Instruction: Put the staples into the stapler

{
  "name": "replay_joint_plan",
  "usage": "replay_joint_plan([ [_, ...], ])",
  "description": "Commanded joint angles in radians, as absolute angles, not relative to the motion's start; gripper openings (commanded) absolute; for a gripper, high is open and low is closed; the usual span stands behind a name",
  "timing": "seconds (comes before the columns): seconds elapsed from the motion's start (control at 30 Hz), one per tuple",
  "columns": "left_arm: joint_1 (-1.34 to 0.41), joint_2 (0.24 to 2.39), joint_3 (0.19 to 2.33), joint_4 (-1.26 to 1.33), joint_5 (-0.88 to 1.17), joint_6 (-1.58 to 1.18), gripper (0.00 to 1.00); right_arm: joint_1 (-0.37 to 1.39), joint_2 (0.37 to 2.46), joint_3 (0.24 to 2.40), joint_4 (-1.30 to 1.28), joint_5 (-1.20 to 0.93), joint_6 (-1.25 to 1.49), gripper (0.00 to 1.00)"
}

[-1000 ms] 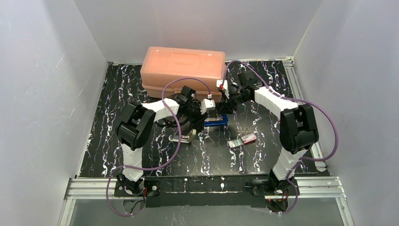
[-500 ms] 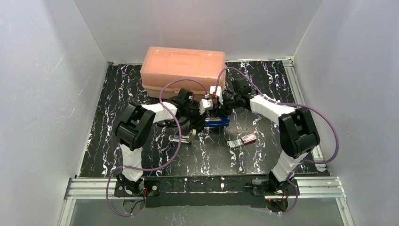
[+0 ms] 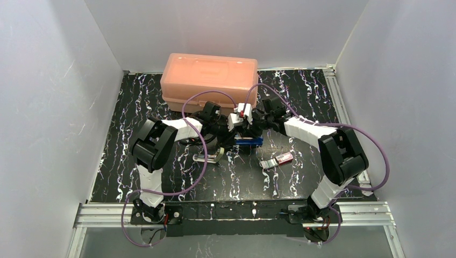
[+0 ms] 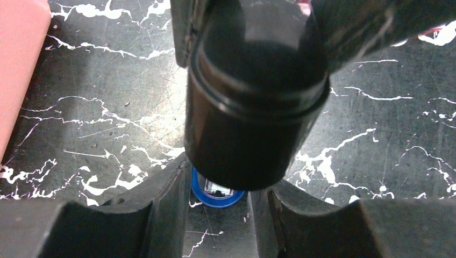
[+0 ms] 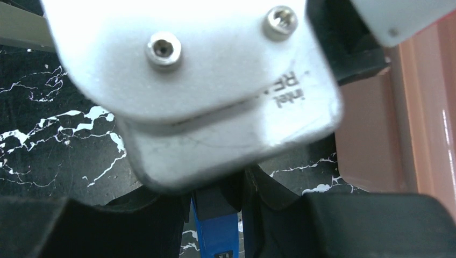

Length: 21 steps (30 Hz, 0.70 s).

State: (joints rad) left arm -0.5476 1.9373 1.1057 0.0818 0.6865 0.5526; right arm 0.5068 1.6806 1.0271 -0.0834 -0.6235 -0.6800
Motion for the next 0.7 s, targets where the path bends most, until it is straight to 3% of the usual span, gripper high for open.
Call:
replay_joint_plan([
  [0.0,-0.535,1.875,1.102,0.081,0.657,0.500,0.22,0.517,1.649,0.977,-0.065,-0.587,-0.582,0.09],
  [0.2,-0.532,1.861,1.099,0.083,0.656,0.487,0.35,0.519,1.634,0.958,-0.051,-0.541,-0.571,0.10],
  [0.5,-0.482,1.837,1.091,0.077,0.692,0.471,0.76,0.526,1.623,0.934,-0.032,-0.475,-0.555,0.12],
  [0.67,-0.461,1.827,1.097,0.071,0.718,0.449,0.80,0.535,1.634,0.932,-0.021,-0.429,-0.549,0.18],
])
